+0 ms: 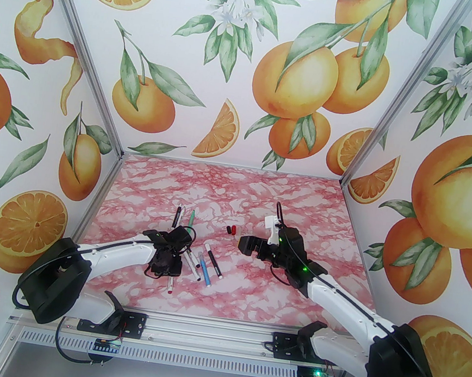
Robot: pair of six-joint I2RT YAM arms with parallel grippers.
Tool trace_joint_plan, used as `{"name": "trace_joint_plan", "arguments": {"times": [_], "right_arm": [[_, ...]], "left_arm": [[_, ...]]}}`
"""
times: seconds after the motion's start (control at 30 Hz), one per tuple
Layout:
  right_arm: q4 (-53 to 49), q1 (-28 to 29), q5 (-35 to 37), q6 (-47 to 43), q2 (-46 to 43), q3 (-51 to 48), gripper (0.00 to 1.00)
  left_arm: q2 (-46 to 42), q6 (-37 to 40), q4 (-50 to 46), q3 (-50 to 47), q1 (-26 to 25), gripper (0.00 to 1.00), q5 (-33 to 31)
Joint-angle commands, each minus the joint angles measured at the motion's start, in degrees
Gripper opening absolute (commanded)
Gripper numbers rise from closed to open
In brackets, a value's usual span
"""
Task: Open the pen caps
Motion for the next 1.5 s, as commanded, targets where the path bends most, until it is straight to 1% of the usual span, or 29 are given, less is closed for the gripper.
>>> {"name": "trace_joint_plan", "arguments": {"times": [0.0, 0.2, 0.37, 0.47, 0.6, 0.67, 0.73, 0.83, 0.93, 1.03, 1.13, 1.17, 1.27, 1.33, 1.47], "right_arm": [[1.8, 0.2, -1.0, 0.5, 0.0, -0.3, 1.0], [2.6, 0.3, -1.0, 1.1, -0.4, -1.1, 1.0], [3.0, 0.3, -2.0, 1.5, -0.2, -1.1, 1.0], [6.5, 0.2, -6.2, 3.2, -0.5, -1.7, 1.0], [10.8, 0.3, -8.4, 7.9, -0.6, -2.2, 1.0], [10.9, 0.3, -7.8, 9.6, -0.4, -1.5, 1.0], [8.0, 0.5, -6.2, 10.7, 0.4, 0.7, 0.98], [6.7, 0.8, -4.4, 12.9, 0.6, 2.8, 0.94], [6.7, 1.4, -2.9, 15.5, 0.4, 4.7, 0.92], [4.8, 2.2, -0.8, 17.0, 0.2, 7.3, 0.88], [-0.5, 3.6, 3.6, 16.5, 0.2, 11.0, 0.85], [-1.5, 3.9, 4.5, 16.3, 0.2, 11.8, 0.84], [-3.0, 4.6, 6.0, 15.7, 0.6, 13.9, 0.82], [-4.4, 5.0, 6.5, 14.9, 1.3, 15.4, 0.8], [-6.4, 5.9, 7.3, 13.5, 2.8, 17.9, 0.72]], "left_arm": [[0.6, 1.1, -3.1, 0.9, 0.1, 0.3, -4.6], [0.7, 0.9, 0.3, -0.1, 0.1, 0.24, -4.8], [-1.3, 2.5, -0.7, 1.7, 0.1, 0.21, -6.9], [-4.3, 5.4, -1.9, 3.5, 0.1, 0.19, -8.4], [-8.7, 9.9, -1.7, 5.9, 0.1, 0.18, -8.6], [-11.3, 13.1, 0.4, 6.8, 0.1, 0.18, -6.7], [-13.7, 17.6, 4.6, 7.3, 0.1, 0.18, -2.0], [-15.0, 21.9, 8.8, 9.2, 0.0, 0.18, 3.9], [-13.6, 24.9, 13.6, 11.6, 0.1, 0.17, 9.1], [-10.4, 26.7, 20.2, 13.4, 0.0, 0.16, 17.5], [-7.6, 27.0, 28.5, 14.1, -0.1, 0.15, 24.2], [-6.7, 27.2, 29.8, 14.6, -0.1, 0.16, 25.8], [-3.0, 29.2, 30.1, 17.7, -0.5, 0.16, 29.9], [-1.7, 30.1, 30.1, 18.9, -1.2, 0.15, 30.9], [0.2, 31.8, 29.3, 20.5, -1.6, 0.15, 33.3]]}}
